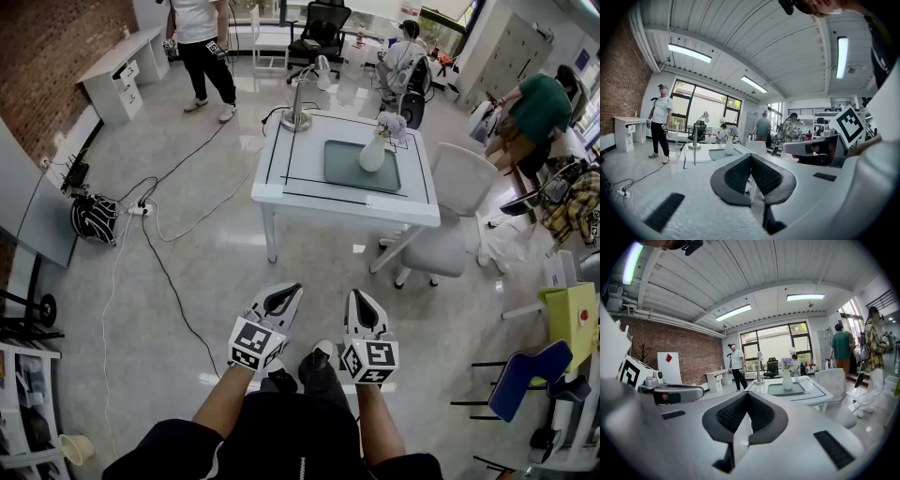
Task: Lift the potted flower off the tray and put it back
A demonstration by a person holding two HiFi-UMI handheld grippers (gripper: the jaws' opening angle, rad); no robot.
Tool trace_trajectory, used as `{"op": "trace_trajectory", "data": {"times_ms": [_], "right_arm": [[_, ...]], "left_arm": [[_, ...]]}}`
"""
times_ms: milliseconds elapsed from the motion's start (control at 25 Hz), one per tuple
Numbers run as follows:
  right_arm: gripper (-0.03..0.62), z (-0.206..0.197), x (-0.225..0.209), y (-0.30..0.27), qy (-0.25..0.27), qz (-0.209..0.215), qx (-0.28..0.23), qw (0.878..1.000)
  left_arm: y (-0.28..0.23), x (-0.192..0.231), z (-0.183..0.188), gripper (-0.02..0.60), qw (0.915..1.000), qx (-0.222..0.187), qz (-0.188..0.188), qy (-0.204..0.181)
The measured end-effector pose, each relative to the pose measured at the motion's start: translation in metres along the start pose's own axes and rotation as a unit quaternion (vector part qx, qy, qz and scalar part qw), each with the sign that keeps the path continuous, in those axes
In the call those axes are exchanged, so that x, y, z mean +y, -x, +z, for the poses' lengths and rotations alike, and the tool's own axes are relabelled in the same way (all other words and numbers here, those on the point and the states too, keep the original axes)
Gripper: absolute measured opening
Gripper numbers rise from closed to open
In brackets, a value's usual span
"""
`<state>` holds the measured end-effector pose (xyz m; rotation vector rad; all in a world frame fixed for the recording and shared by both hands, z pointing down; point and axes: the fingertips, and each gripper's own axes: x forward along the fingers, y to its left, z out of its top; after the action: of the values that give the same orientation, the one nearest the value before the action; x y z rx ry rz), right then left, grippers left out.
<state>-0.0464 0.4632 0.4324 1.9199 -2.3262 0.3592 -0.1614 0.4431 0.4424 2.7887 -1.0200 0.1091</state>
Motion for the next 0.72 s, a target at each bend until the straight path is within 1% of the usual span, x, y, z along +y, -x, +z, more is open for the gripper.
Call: {"op": "trace_trajectory", "data": {"times_ms": [160,400,560,720], "right_arm": [[0.005,0.0,0.001,-0.003,0.0,0.001,0.001,1.0],[0.005,0.001,0.006,-0.006,-0.014,0.022,-0.01,1.0],[0.006,0.004,-0.002,-0.015,-0.009,0.022,-0.016,1.0],[0.005,0.006,-0.016,-0.036,-0.012,0.018,-0.011,1.0]], "left_arm": [[0.0,0.002,0.0,0.006,1.0,0.0,0.0,0.0],[-0.002,0.005,0.0,0.006,1.0,-0.004,0.0,0.001],[-0.017,0.009,-0.001,0.006,1.0,-0.003,-0.004,0.0],[-0.041,0.018,0.002,0.006,1.0,0.001,-0.008,0.0]]}}
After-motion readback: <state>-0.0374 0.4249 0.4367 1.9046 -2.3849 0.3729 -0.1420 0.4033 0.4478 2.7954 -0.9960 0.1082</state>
